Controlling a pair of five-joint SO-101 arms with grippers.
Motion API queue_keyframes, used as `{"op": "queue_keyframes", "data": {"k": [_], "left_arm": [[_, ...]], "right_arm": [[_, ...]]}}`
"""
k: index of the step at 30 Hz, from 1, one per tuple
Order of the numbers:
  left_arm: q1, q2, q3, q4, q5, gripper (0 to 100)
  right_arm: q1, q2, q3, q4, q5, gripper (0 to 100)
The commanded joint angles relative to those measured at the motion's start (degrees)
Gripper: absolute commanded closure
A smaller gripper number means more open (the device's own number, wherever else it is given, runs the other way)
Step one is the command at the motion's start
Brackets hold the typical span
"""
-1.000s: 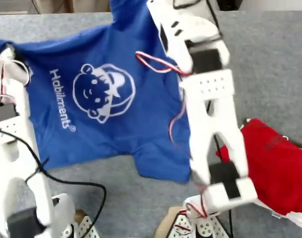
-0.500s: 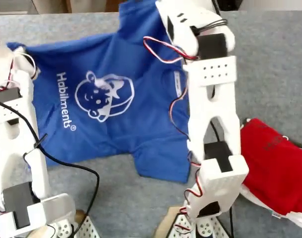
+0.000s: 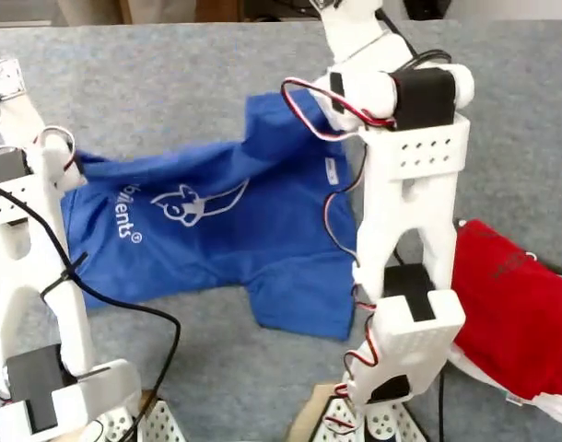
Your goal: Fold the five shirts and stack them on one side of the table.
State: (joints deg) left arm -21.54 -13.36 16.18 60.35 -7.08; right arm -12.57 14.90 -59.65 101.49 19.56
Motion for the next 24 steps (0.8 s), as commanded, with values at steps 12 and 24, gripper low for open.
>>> {"op": "queue_keyframes", "data": {"k": [12, 24], "left_arm": [[-1.4, -12.6, 22.2, -1.2, -4.5, 98], [-1.8, -36.8, 36.1, 5.8, -9.8, 98]], "right_arm": [[-2.4, -45.3, 69.2, -19.3, -3.2, 99.5], [0.8, -77.1, 106.7, -22.2, 10.1, 99.5]]}}
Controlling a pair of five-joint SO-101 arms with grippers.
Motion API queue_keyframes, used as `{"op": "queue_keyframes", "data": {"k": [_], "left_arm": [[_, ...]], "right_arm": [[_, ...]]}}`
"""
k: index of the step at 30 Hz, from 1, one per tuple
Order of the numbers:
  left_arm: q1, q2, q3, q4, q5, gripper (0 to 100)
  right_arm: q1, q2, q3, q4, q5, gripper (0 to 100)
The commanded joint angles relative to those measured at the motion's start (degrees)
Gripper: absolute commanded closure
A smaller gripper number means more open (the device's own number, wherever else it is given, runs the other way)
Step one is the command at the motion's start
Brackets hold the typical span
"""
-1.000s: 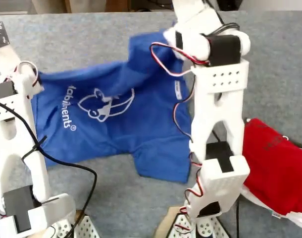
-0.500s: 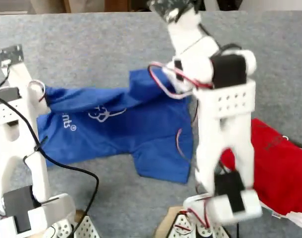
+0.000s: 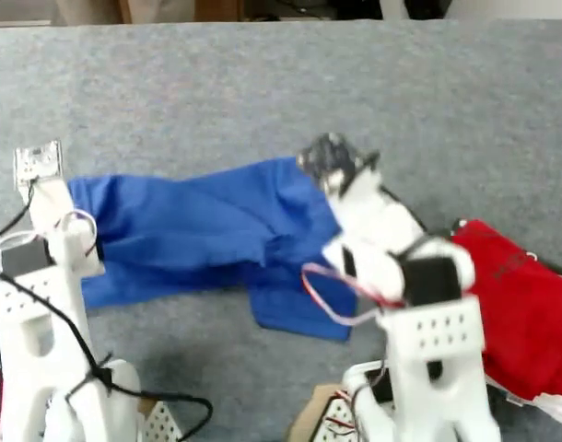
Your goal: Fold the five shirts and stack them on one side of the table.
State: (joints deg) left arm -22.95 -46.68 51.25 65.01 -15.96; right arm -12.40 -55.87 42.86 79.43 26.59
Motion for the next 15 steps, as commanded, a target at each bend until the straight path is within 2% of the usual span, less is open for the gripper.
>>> {"op": "queue_keyframes", "data": {"k": [1, 10, 15], "left_arm": [[-0.4, -3.8, 1.7, 1.6, -1.1, 98], [-0.9, -4.7, 1.9, 10.5, -1.2, 98], [-5.9, -4.7, 0.8, 10.5, -3.2, 98]], "right_arm": [[0.7, -8.0, 5.7, 0.4, 4.1, 99.5], [0.9, -15.4, 13.9, 2.8, 8.4, 99.5], [0.7, -15.4, 14.9, 2.8, 10.0, 99.5]]}}
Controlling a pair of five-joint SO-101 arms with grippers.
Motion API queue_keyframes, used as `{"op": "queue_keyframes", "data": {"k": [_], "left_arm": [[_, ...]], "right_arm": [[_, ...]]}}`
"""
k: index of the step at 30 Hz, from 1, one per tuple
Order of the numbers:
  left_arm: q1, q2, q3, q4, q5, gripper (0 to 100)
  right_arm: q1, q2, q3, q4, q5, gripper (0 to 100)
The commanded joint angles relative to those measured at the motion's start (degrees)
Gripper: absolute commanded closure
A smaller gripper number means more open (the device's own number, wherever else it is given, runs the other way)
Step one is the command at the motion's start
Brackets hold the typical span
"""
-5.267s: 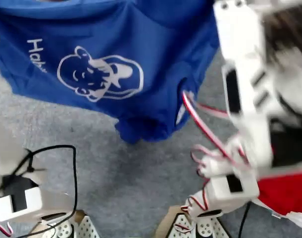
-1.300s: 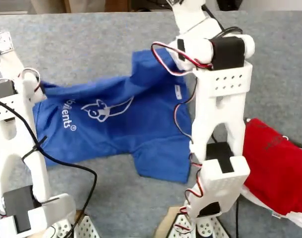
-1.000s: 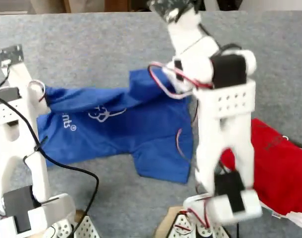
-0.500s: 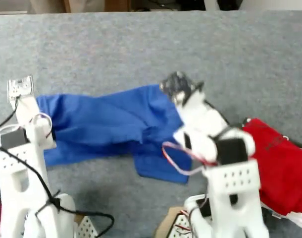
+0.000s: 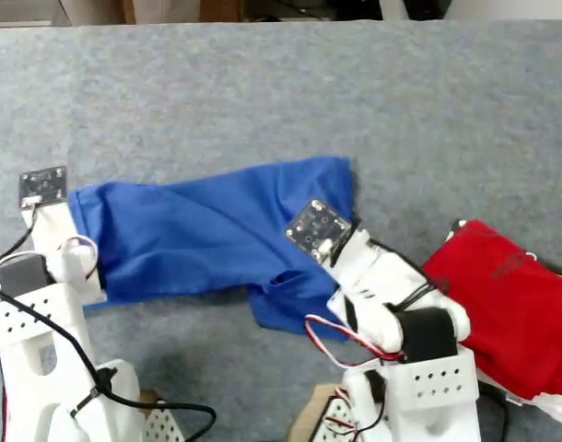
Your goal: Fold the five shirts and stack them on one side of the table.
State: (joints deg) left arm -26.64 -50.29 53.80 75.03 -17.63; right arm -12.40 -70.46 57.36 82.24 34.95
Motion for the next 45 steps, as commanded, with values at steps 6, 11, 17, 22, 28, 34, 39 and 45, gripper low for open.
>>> {"op": "queue_keyframes", "data": {"k": [6, 11, 17, 22, 28, 34, 39, 45], "left_arm": [[-3.2, -1.0, 2.0, -3.3, -2.1, 98], [-2.9, -1.0, 6.9, -7.4, -1.3, 98], [-2.9, -1.1, 7.4, -8.5, -1.3, 98], [-3.1, -1.1, 7.2, -8.5, -1.3, 98], [-4.8, -1.1, 4.7, -8.0, 5.9, 80], [-9.4, -1.1, -1.8, -8.0, 15.4, 72], [-8.5, -0.5, -8.7, -7.2, 15.7, 74], [-2.5, -0.5, -13.8, -7.2, 15.6, 99]], "right_arm": [[0.7, -1.1, 3.3, -0.1, 5.3, 99.5], [0.7, -1.1, 4.5, 0.1, 7.9, 99.5], [0.7, -1.1, 5.7, 0.2, 10.5, 99.2], [0.7, -1.2, 5.9, 0.9, 12.9, 85.3], [0.7, -1.2, 5.2, 2.3, 16.0, 76.1], [0.5, -1.3, 1.5, 4.8, 16.3, 75.7], [-4.8, -1.2, -10.7, 12.7, 17.1, 75.6], [-12.4, -0.7, -23.6, 19.7, 16.8, 75.9]]}}
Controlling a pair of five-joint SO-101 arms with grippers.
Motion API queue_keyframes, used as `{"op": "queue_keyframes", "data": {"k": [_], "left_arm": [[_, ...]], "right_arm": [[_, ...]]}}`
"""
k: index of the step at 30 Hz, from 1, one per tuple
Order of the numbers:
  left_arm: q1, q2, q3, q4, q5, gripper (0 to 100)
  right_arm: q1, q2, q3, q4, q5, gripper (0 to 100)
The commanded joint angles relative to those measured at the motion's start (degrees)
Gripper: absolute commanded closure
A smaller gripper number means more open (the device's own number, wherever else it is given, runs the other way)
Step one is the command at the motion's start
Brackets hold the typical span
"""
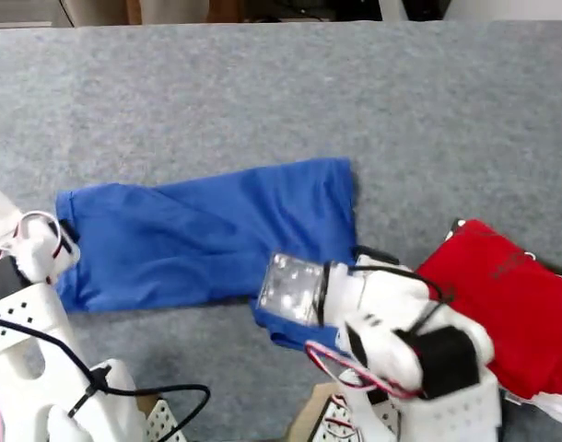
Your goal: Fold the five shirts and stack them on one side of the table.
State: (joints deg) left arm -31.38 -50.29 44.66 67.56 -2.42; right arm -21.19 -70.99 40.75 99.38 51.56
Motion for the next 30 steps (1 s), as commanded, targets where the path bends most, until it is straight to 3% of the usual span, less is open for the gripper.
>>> {"op": "queue_keyframes", "data": {"k": [1, 5, 10, 18, 30], "left_arm": [[2.9, -0.5, -5.1, 0.3, 0.4, 98], [4.7, -0.5, -6.2, -0.4, 4.4, 98], [5.3, 0.0, -7.6, -4.0, 10.5, 98], [9.8, 18.2, -9.8, -10.0, 10.9, 98], [9.7, 58.1, -34.5, -13.5, 10.9, 98]], "right_arm": [[-4.3, 0.0, -8.2, 2.6, -0.3, 75.9], [-4.3, 4.6, -7.4, -2.6, -0.9, 79.4], [1.3, 19.3, -5.5, -20.1, -1.0, 99.8], [7.5, 44.7, -15.7, -30.8, -4.3, 99.4], [12.3, 76.1, -32.0, -37.8, -13.6, 99.4]]}}
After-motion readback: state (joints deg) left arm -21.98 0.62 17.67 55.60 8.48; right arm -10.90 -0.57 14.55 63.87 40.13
